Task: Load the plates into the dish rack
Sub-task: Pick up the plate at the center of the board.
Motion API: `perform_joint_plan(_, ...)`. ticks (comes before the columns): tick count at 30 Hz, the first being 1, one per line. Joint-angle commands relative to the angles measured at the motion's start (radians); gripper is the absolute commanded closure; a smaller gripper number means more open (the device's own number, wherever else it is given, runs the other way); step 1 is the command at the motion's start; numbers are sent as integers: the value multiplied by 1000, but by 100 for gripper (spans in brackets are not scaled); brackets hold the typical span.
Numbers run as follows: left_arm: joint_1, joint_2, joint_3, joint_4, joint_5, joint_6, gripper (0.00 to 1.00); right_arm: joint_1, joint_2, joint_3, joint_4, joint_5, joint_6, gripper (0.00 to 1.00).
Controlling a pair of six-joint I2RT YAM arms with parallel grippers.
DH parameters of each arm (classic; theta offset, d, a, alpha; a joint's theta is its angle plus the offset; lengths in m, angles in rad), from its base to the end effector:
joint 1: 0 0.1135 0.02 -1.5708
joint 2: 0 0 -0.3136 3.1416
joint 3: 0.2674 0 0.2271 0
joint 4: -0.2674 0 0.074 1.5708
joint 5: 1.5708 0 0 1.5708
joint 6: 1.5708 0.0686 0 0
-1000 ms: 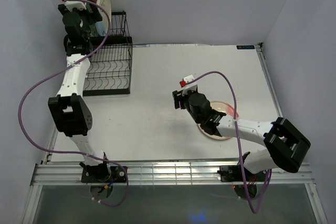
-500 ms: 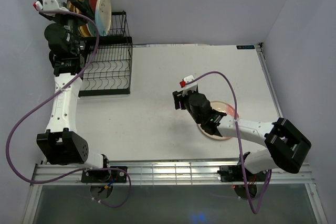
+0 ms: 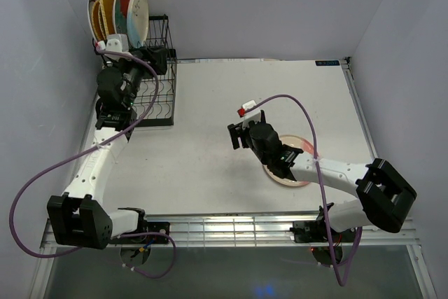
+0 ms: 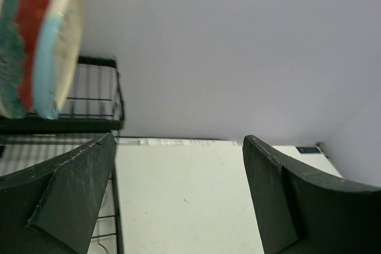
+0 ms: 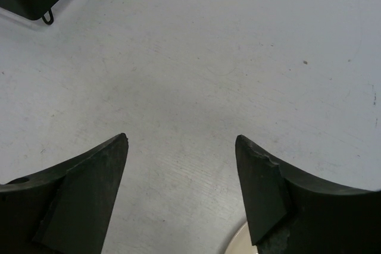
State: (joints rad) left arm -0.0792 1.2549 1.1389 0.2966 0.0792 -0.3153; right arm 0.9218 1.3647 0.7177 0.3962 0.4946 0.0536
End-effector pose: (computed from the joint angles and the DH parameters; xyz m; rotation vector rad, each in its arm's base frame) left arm 0.2858 -0.0281 0.4714 -0.0988 1.3979 -0.3833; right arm 0.2054 0.2169 0.3030 -0.4284 1.7460 0.2481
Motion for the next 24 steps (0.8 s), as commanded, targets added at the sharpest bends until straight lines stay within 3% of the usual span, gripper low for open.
perform_joint_plan(1, -48, -66, -88, 36, 42, -27, 2, -5, -33, 45, -34, 12, 5, 19)
perform_joint_plan(13, -86, -48, -336, 173, 159, -54, 2, -5, -49, 74, -146, 54, 9, 6)
perform_joint_plan(24, -226, 46, -445, 285, 85, -16, 2, -9, 20, 201, -555, 150, 138, 2)
